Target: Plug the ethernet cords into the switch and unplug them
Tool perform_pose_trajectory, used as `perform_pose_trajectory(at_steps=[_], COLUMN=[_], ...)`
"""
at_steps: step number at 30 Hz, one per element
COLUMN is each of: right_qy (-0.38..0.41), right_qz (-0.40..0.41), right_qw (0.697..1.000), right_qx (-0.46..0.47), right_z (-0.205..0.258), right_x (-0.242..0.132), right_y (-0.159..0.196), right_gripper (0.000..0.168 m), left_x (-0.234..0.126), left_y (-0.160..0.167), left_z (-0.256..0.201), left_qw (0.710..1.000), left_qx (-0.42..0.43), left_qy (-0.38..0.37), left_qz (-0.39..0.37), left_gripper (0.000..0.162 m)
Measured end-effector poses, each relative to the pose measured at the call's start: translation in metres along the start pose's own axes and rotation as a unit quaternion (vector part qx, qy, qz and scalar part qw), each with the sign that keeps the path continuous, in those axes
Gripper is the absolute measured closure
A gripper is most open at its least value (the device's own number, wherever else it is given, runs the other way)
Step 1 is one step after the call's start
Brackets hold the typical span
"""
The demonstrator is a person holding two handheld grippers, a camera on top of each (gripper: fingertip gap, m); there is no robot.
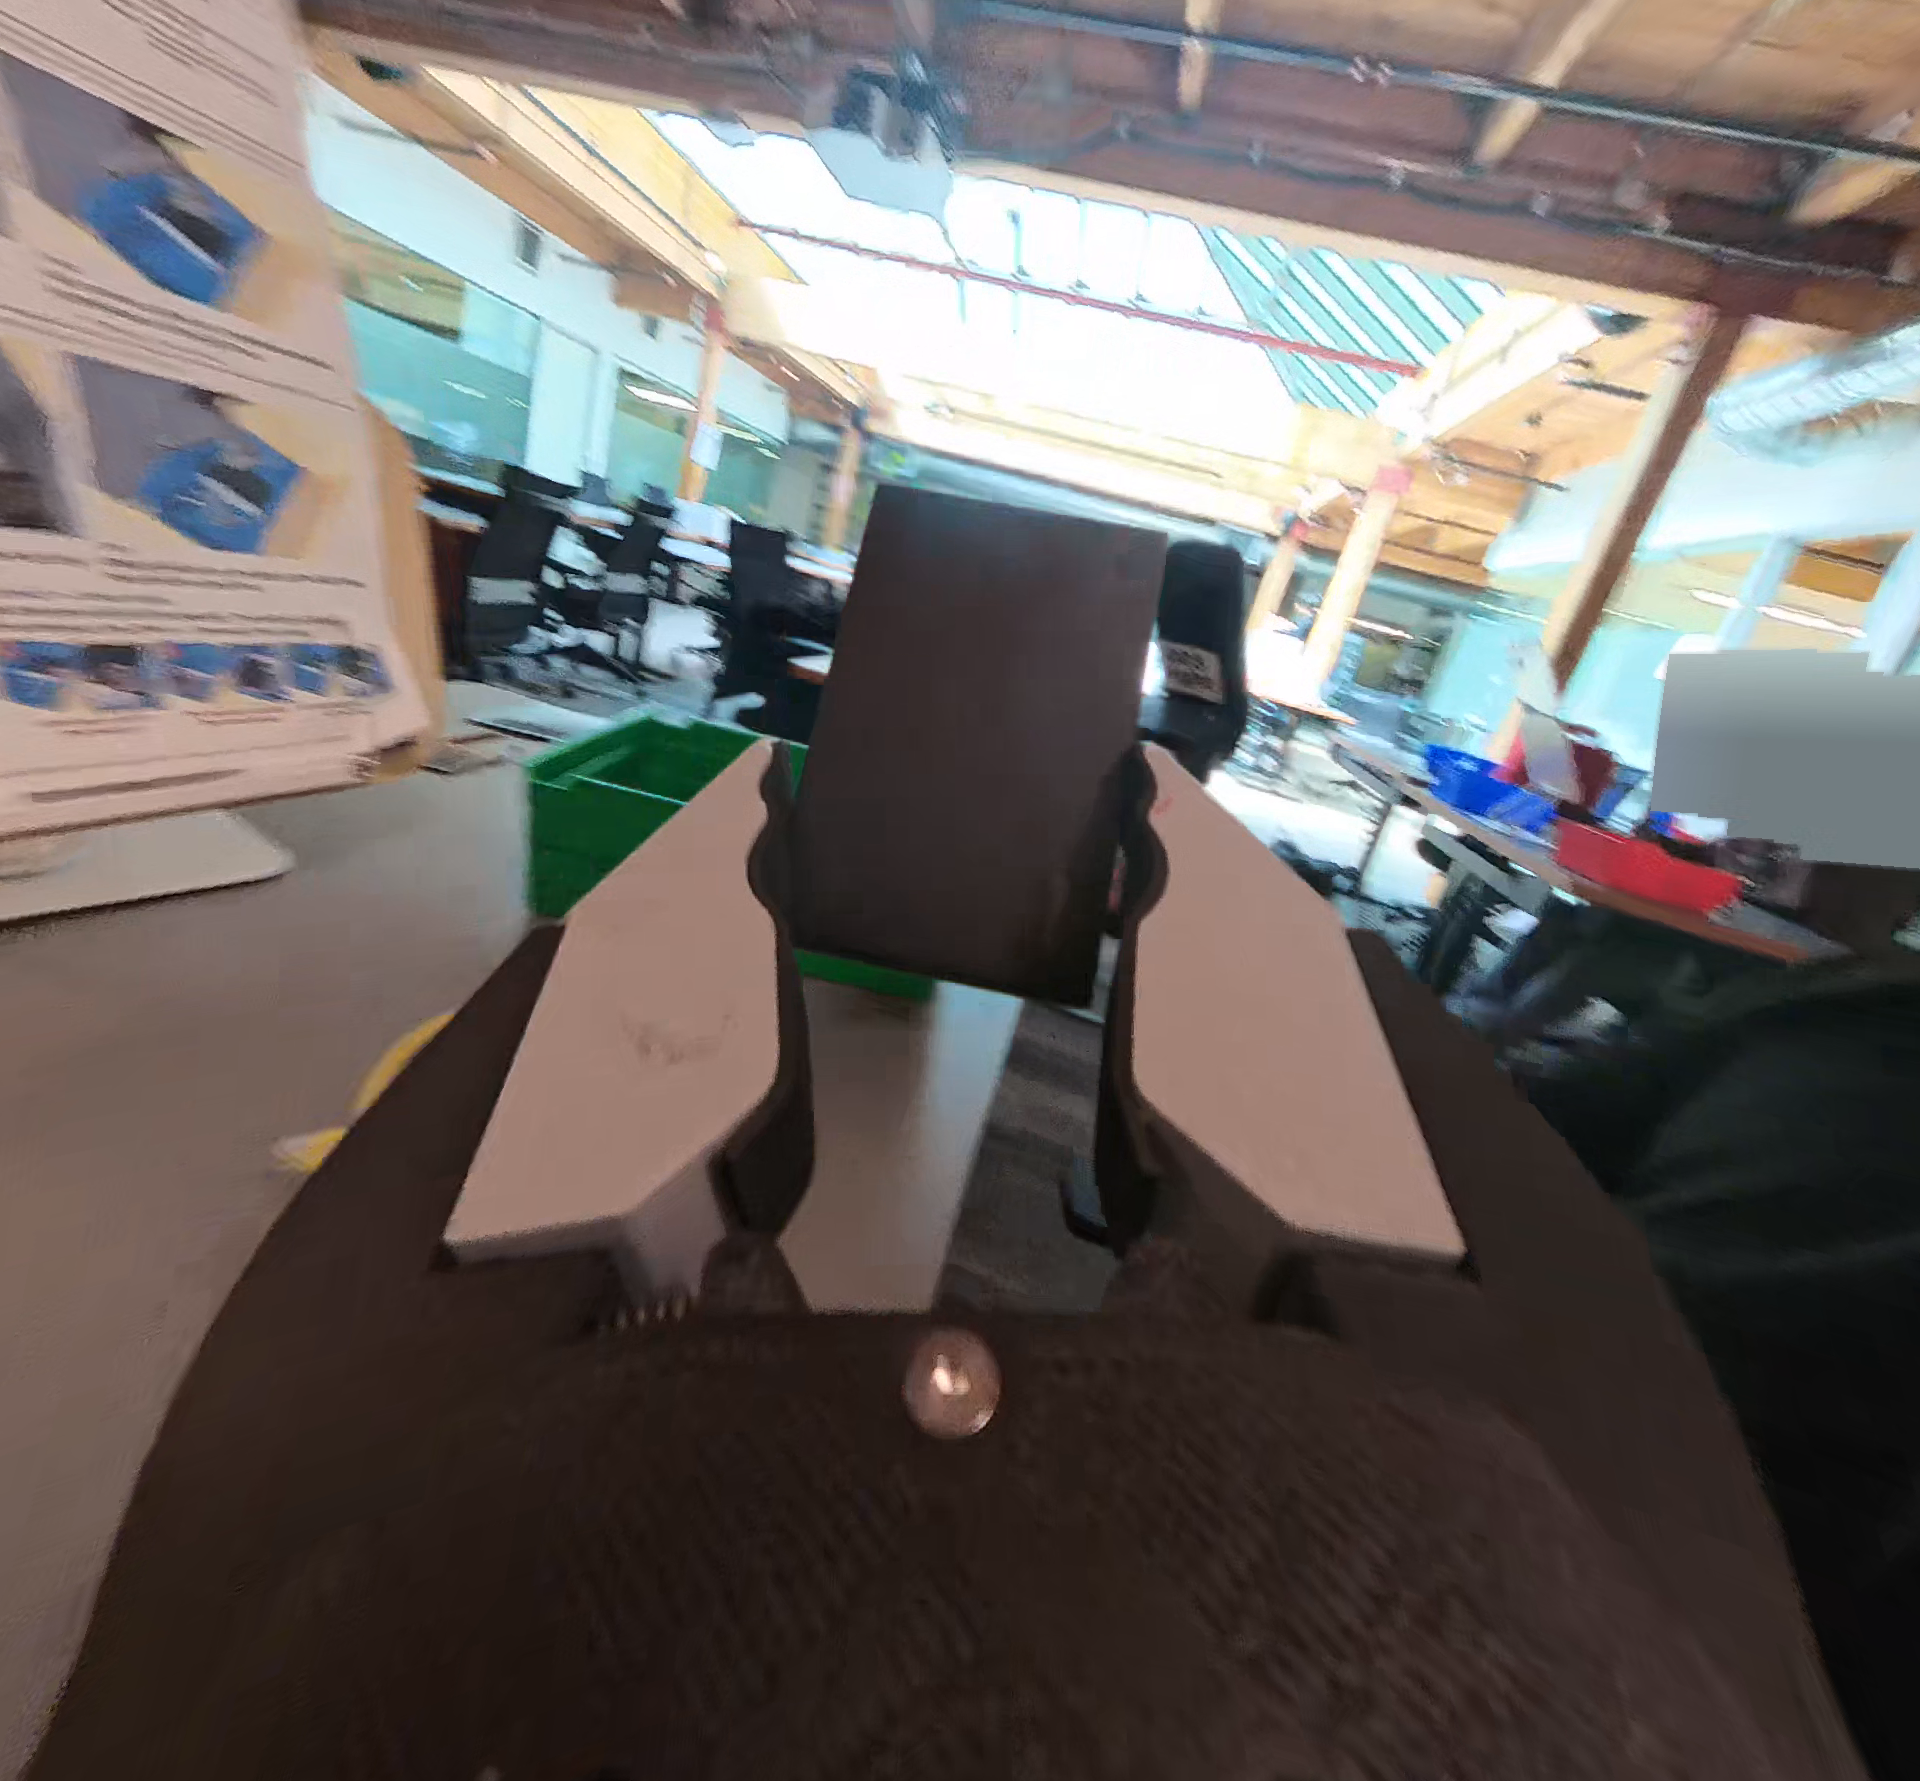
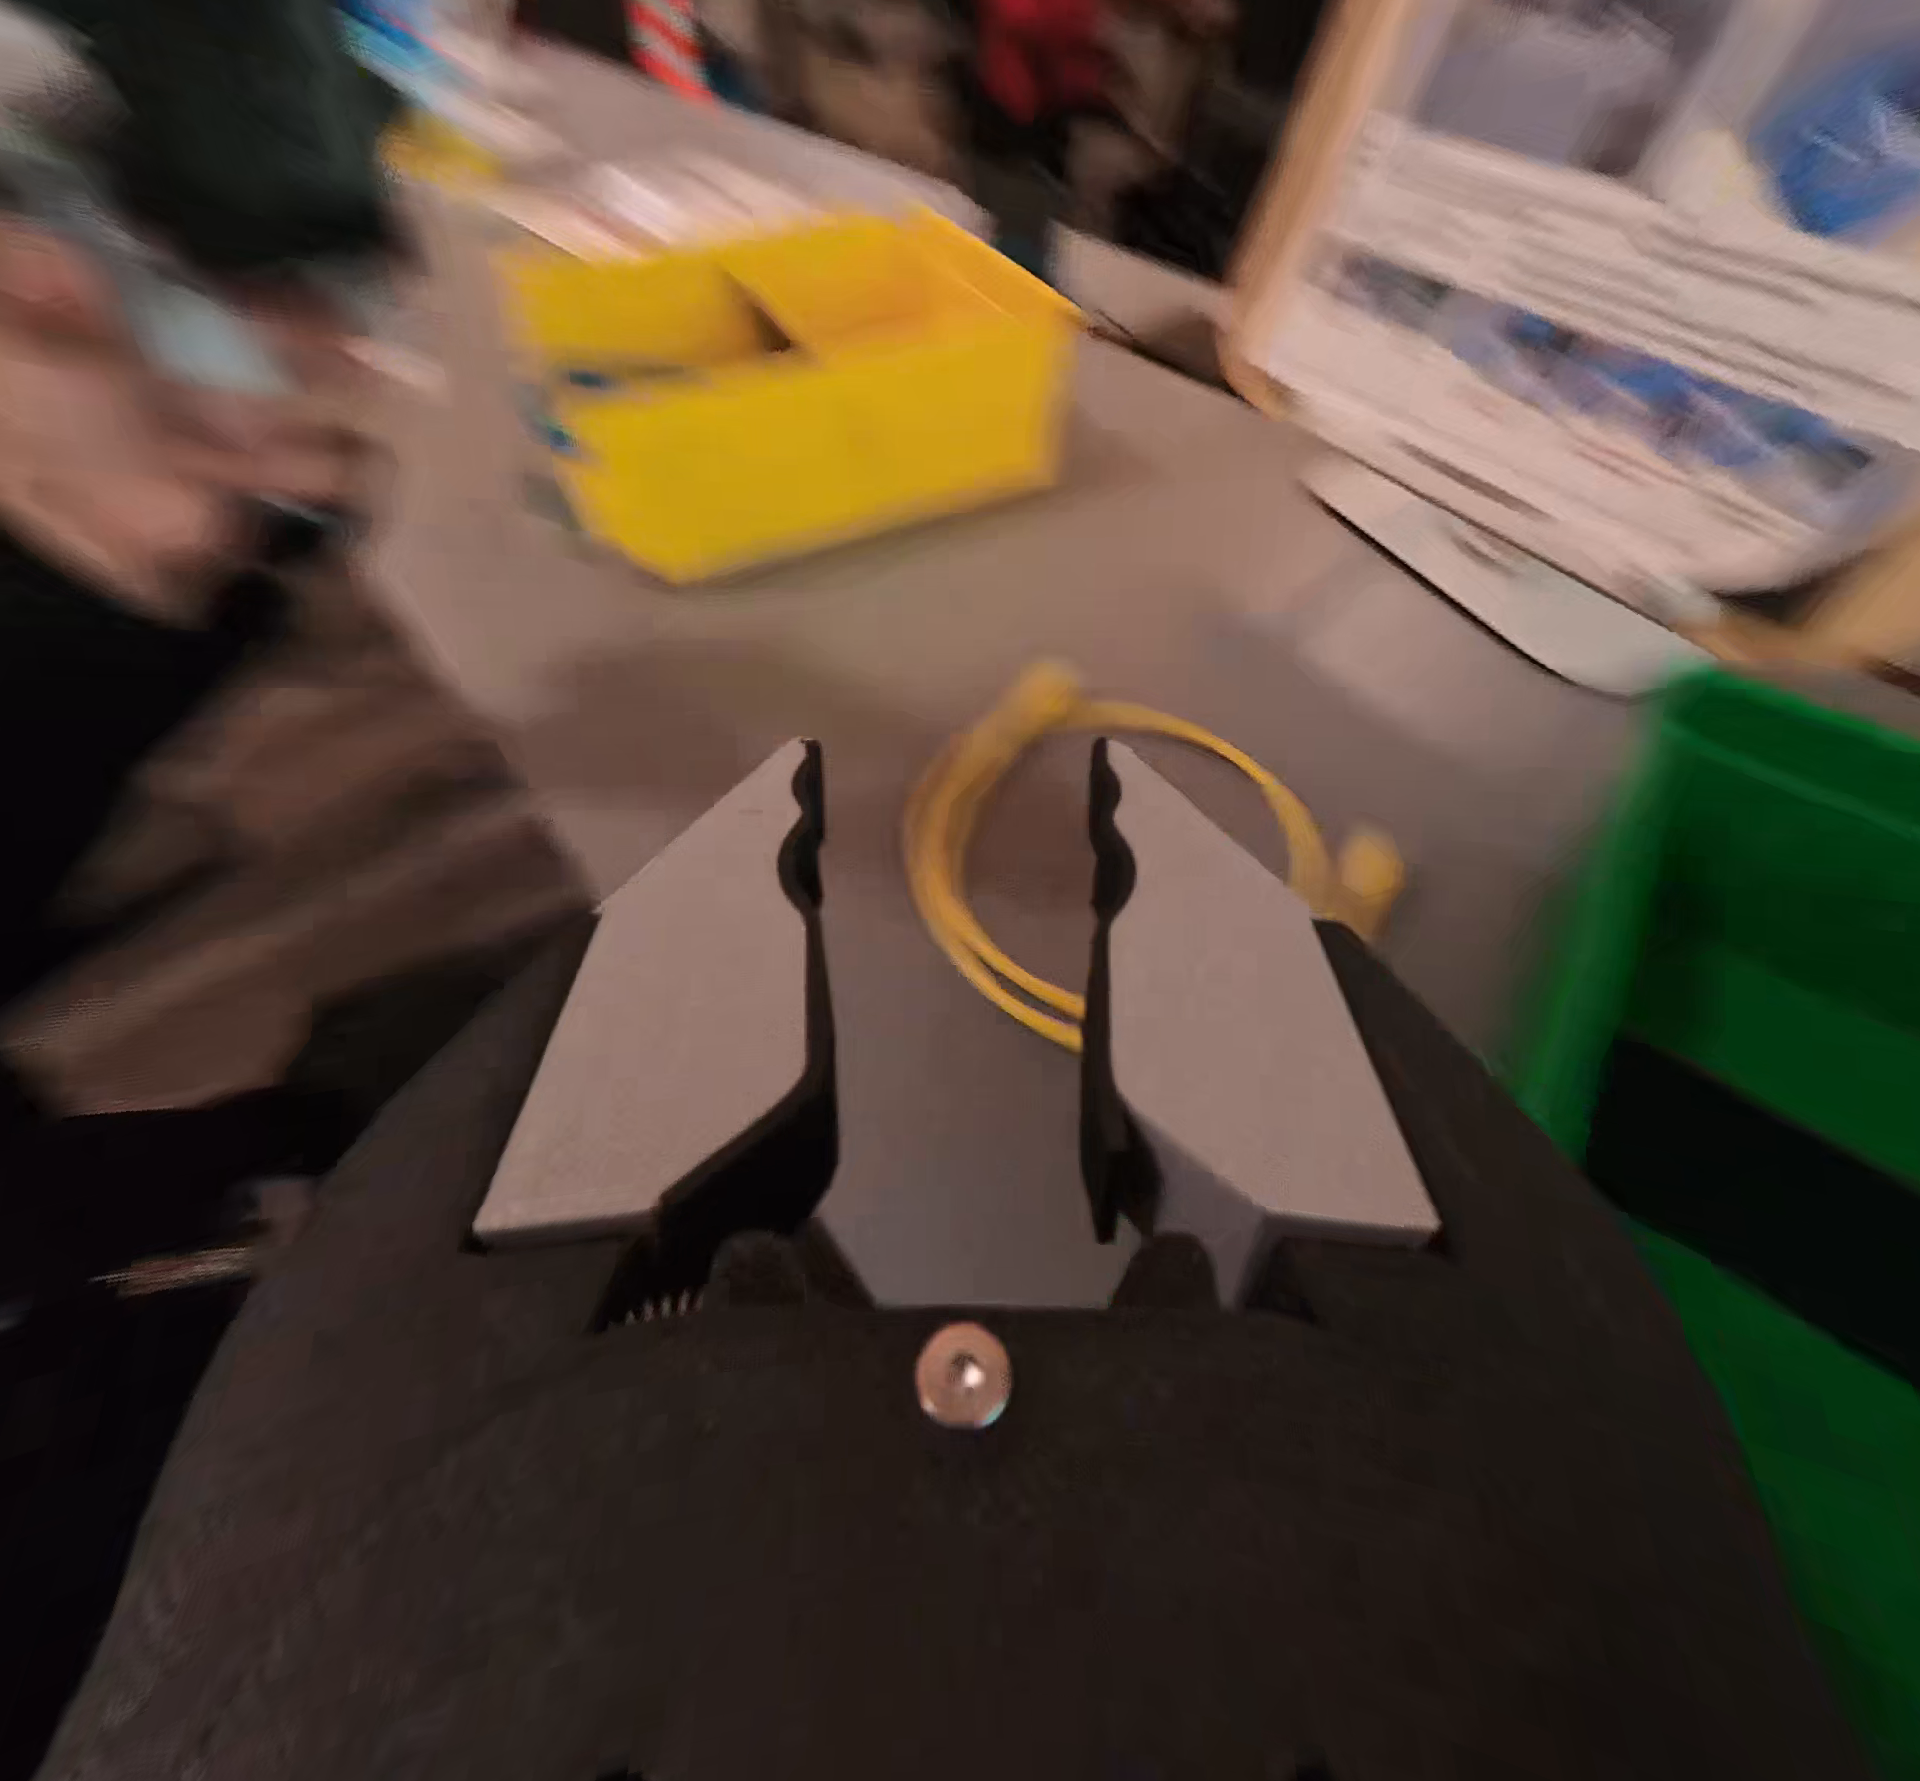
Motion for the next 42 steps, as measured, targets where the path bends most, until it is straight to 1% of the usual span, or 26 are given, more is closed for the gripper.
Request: perform_pose_trajectory(at_steps=[1,2,3,4,7,8,9,11,12,15,17,20,22,23,27,31,32,34,38,40,42], right_qy=[-0.066,-0.114,-0.147,-0.168,-0.197,-0.205,-0.215,-0.24,-0.249,-0.249,-0.254,-0.266,-0.275,-0.276,-0.277,-0.285,-0.287,-0.289,-0.298,-0.284,-0.26], right_qz=[-0.028,-0.05,-0.064,-0.076,-0.11,-0.107,-0.097,-0.081,-0.086,-0.106,-0.091,-0.076,-0.065,-0.065,-0.072,-0.076,-0.079,-0.094,-0.087,-0.082,-0.108], right_qw=[0.997,0.992,0.986,0.981,0.972,0.971,0.971,0.966,0.963,0.961,0.961,0.959,0.957,0.957,0.956,0.954,0.953,0.951,0.949,0.953,0.958], right_qx=[0.015,0.033,0.048,0.06,0.06,0.052,0.045,0.044,0.051,0.06,0.061,0.054,0.061,0.064,0.066,0.049,0.048,0.053,0.061,0.059,0.054], right_z=[0.024,0.043,0.057,0.067,0.086,0.091,0.095,0.103,0.104,0.098,0.096,0.098,0.102,0.102,0.105,0.113,0.114,0.113,0.111,0.105,0.091], right_x=[0.003,0.006,0.008,0.011,0.015,0.018,0.021,0.027,0.029,0.032,0.032,0.033,0.036,0.037,0.038,0.037,0.037,0.034,0.032,0.029,0.019], right_y=[-0.006,-0.011,-0.015,-0.018,-0.022,-0.019,-0.015,-0.009,-0.009,-0.01,-0.008,-0.003,0.0,0.001,0.001,0.002,0.001,-0.002,-0.002,-0.003,-0.013], right_gripper=[0.11,0.102,0.095,0.092,0.09,0.092,0.089,0.089,0.09,0.107,0.107,0.107,0.108,0.108,0.108,0.108,0.108,0.108,0.108,0.109,0.115], left_x=[0.011,0.021,0.029,0.036,0.048,0.05,0.052,0.055,0.057,0.06,0.061,0.061,0.062,0.063,0.065,0.067,0.067,0.068,0.066,0.062,0.053], left_y=[0.006,0.012,0.018,0.024,0.041,0.043,0.045,0.054,0.059,0.071,0.074,0.086,0.091,0.092,0.093,0.097,0.096,0.093,0.09,0.087,0.074], left_z=[-0.013,-0.024,-0.032,-0.038,-0.053,-0.055,-0.057,-0.057,-0.056,-0.058,-0.058,-0.066,-0.071,-0.071,-0.073,-0.077,-0.079,-0.082,-0.079,-0.071,-0.055], left_qw=[0.999,0.998,0.997,0.996,0.992,0.992,0.992,0.991,0.991,0.987,0.985,0.976,0.972,0.972,0.972,0.97,0.97,0.971,0.971,0.97,0.976], left_qx=[-0.012,-0.021,-0.023,-0.022,-0.02,-0.022,-0.024,-0.017,-0.007,0.004,-0.009,-0.01,0.002,0.015,0.054,0.058,0.058,0.061,0.083,0.097,0.099], left_qy=[0.032,0.059,0.072,0.081,0.102,0.103,0.106,0.101,0.092,0.091,0.093,0.122,0.129,0.124,0.112,0.118,0.122,0.13,0.116,0.104,0.07], left_qz=[0.009,0.017,0.025,0.034,0.064,0.063,0.065,0.087,0.101,0.131,0.143,0.18,0.195,0.197,0.201,0.206,0.203,0.191,0.193,0.196,0.178], left_gripper=[0.1,0.1,0.099,0.099,0.099,0.1,0.1,0.1,0.099,0.1,0.1,0.101,0.097,0.095,0.095,0.088,0.089,0.1,0.101,0.101,0.101])
Point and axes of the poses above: each gripper's, where its closed fingertips meet, x out along the fingers, y out of its underside, z = x × y across the jaws, the point moved 3 cm from there along -x, back along the fingers, and after that the axes turned 14 degrees about x, right-handed, at the moved point
